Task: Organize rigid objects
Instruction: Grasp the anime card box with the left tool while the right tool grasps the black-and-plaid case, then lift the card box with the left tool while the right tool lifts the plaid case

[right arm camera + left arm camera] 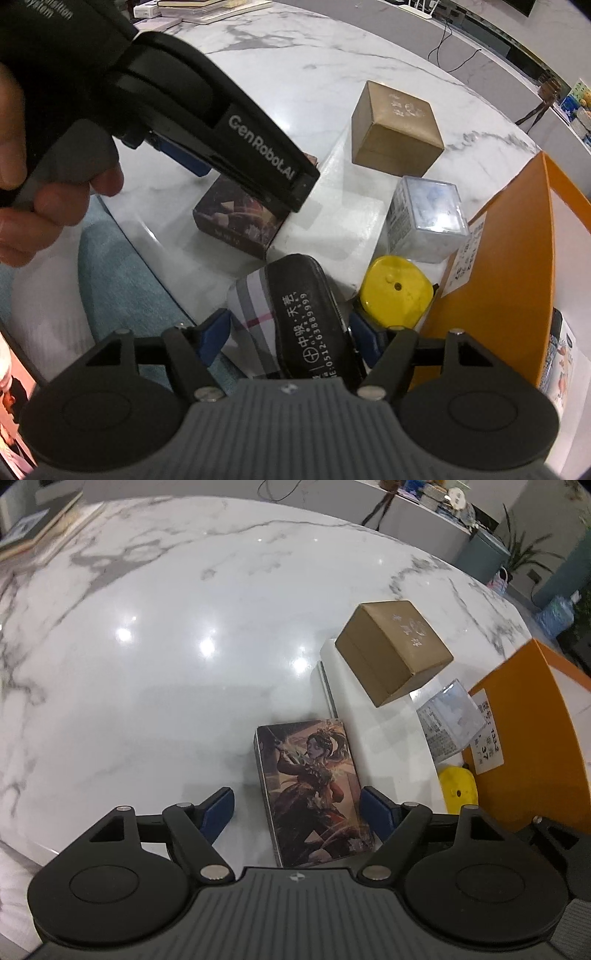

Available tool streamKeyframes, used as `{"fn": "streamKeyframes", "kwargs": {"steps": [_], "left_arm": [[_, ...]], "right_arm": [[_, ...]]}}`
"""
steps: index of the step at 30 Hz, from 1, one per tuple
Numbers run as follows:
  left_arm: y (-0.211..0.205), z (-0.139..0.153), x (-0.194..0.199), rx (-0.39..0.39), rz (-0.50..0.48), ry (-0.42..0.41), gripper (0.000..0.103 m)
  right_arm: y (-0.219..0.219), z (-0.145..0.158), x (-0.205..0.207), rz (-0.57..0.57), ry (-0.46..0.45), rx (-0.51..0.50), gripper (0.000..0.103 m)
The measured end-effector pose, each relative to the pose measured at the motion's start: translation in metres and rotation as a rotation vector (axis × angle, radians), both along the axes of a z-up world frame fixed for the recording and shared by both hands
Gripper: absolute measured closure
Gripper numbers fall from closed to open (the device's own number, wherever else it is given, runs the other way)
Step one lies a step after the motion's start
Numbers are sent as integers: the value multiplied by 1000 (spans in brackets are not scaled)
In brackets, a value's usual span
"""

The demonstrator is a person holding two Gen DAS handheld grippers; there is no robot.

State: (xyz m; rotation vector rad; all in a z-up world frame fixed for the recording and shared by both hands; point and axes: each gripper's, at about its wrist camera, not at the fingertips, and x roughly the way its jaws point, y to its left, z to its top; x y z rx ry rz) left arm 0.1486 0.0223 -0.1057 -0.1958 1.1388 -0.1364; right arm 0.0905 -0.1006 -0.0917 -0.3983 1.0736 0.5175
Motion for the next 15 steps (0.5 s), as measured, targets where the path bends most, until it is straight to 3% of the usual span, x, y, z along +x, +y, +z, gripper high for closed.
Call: {"fn": "streamKeyframes", "kwargs": {"steps": [2, 15], "left_arm": [[0, -3, 0, -9, -16, 7, 10], [-3, 9, -8, 151, -95, 15, 18]], "right_arm": [[0, 1, 0, -8, 0, 8, 33], [-2, 7, 6, -68, -4, 52, 40]]}}
